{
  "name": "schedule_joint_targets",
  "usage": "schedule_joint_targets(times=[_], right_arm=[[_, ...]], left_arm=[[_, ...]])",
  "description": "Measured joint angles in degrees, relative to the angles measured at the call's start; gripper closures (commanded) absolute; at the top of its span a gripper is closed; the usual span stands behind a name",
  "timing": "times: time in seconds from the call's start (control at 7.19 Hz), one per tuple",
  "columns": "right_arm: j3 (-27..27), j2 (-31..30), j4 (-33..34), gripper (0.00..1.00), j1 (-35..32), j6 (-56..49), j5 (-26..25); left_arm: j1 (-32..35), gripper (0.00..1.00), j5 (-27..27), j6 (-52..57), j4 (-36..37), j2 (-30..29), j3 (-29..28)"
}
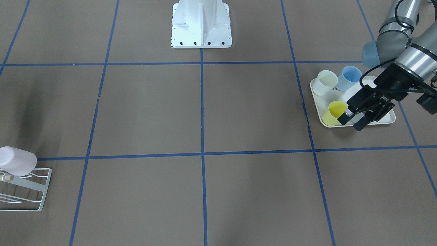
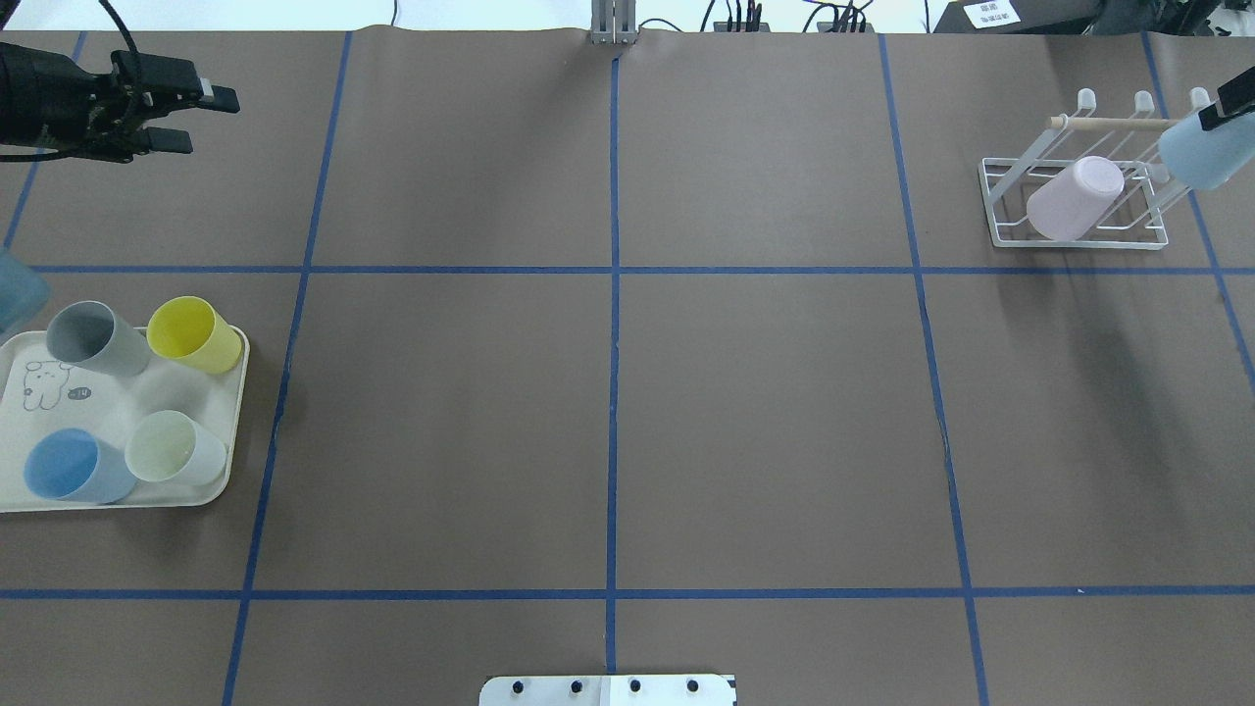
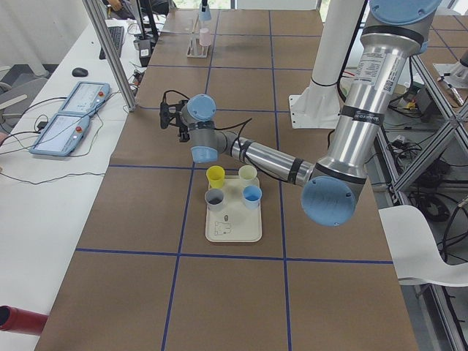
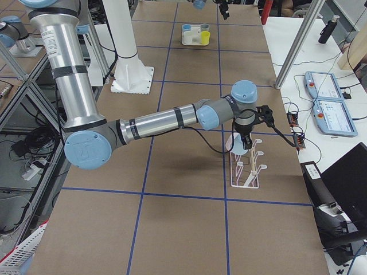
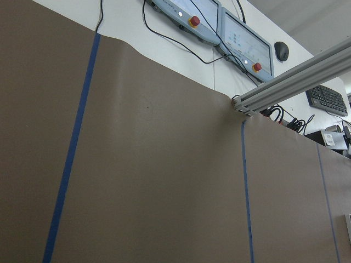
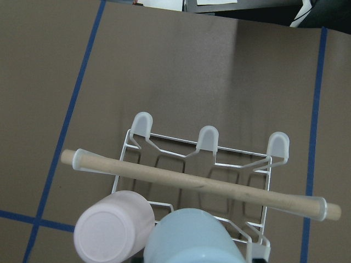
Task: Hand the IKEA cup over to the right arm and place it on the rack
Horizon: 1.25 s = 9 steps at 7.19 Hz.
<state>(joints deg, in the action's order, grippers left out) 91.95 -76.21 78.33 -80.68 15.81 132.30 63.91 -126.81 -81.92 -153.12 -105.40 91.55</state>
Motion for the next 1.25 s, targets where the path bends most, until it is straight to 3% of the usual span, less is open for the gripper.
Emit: schedule_joint_targets(times=[1.25], right_arm=[[-6.4, 3.4, -0.5, 0.98, 3.7, -1.1, -1.3]], left_arm=[[0.0, 0.00, 0.0, 0.1, 0.0, 0.0, 0.0]])
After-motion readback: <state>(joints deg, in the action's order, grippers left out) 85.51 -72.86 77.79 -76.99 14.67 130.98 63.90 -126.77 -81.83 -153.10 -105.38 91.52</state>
